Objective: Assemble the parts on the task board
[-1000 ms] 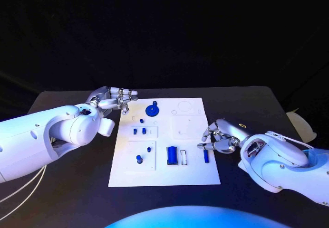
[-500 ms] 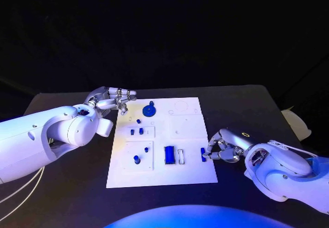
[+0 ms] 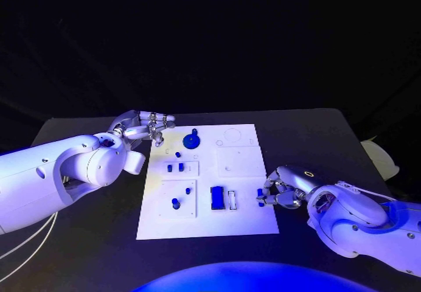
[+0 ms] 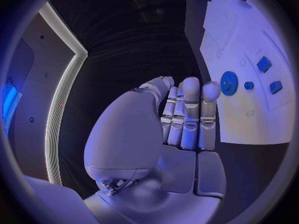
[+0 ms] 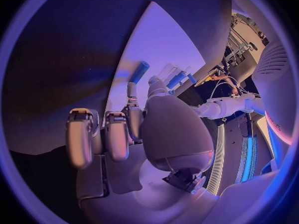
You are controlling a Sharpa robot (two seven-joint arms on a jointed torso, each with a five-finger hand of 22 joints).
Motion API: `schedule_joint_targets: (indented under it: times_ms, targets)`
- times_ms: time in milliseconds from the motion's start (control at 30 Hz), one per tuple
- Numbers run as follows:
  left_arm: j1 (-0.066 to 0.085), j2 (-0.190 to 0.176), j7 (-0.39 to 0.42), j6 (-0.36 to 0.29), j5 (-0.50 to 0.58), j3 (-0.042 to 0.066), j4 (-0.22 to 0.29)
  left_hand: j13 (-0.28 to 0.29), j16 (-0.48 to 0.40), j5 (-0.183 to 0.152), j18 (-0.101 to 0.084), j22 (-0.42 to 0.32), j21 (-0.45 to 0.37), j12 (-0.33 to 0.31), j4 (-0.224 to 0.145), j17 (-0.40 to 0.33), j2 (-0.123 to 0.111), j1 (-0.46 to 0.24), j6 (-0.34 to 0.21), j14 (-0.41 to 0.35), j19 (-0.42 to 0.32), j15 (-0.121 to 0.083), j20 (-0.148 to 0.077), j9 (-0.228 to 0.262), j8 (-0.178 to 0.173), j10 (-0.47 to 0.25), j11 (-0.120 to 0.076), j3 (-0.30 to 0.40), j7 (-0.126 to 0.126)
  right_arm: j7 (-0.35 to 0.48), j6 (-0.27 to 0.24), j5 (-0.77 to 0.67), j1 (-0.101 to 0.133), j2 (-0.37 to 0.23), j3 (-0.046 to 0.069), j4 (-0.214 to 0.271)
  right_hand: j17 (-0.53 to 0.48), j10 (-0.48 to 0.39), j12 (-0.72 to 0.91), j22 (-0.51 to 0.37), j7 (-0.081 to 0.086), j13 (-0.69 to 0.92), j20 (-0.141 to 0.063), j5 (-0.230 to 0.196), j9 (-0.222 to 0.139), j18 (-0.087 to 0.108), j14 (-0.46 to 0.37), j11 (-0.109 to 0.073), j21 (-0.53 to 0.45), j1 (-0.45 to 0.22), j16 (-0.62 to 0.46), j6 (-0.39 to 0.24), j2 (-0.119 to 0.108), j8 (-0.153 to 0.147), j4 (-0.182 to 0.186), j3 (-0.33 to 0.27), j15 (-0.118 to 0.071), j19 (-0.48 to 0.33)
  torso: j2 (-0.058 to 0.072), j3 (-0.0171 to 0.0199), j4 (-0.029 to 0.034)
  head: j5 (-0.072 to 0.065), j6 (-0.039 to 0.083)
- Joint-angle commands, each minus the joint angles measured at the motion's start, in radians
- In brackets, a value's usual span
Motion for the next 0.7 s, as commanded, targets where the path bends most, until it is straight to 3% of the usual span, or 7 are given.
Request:
schedule_joint_targets:
  times_ms: [33, 467, 700]
  targets:
    - [0.001, 0.001, 0.011, 0.018, 0.006, 0.001, 0.003, 0.002, -0.004, -0.002, 0.018, -0.001, -0.006, 0.004, 0.001, 0.0, 0.006, -0.002, -0.006, -0.003, -0.005, 0.0, 0.004, -0.002, 0.004, -0.006, -0.002, -0.003, 0.001, -0.013, 0.008, -0.017, -0.003, 0.012, 0.0, -0.011, 0.183, 0.006, -0.004, 0.237, 0.001, -0.041, 0.004, 0.006, -0.001, -0.017, 0.086, 0.0, 0.002, -0.008, 0.006, 0.007, 0.002, -0.006, 0.004, -0.001, 0.006, 0.066, 0.0, 0.0006, 0.0004, 0.002, -0.001]
    - [0.001, -0.002, 0.009, 0.021, 0.006, 0.0, 0.005, 0.002, -0.004, -0.002, 0.018, -0.001, -0.006, 0.004, 0.001, 0.0, 0.007, -0.001, -0.006, -0.003, -0.005, 0.0, 0.004, -0.002, 0.004, -0.006, -0.002, -0.003, 0.0, -0.018, 0.053, -0.034, -0.011, 0.046, -0.001, -0.049, 0.181, 0.005, -0.007, 0.236, -0.002, -0.043, 0.003, 0.006, -0.001, -0.016, 0.086, -0.002, -0.003, -0.005, 0.004, 0.012, 0.003, -0.006, 0.001, -0.002, 0.005, 0.064, 0.0, 0.0009, -0.0008, 0.007, -0.003]
    - [0.001, -0.004, 0.007, 0.022, 0.006, 0.0, 0.006, 0.002, -0.004, -0.002, 0.018, -0.001, -0.006, 0.004, 0.001, 0.0, 0.007, -0.001, -0.006, -0.003, -0.005, 0.0, 0.004, -0.002, 0.004, -0.006, -0.002, -0.003, 0.0, -0.021, 0.103, -0.091, -0.018, 0.062, -0.001, -0.058, 0.177, 0.002, -0.015, 0.233, -0.009, -0.045, -0.001, -0.046, 0.001, -0.014, 0.085, -0.008, -0.011, 0.035, 0.002, 0.03, -0.01, -0.002, -0.014, -0.012, 0.0, 0.06, 0.001, 0.0013, 0.0003, 0.008, -0.006]
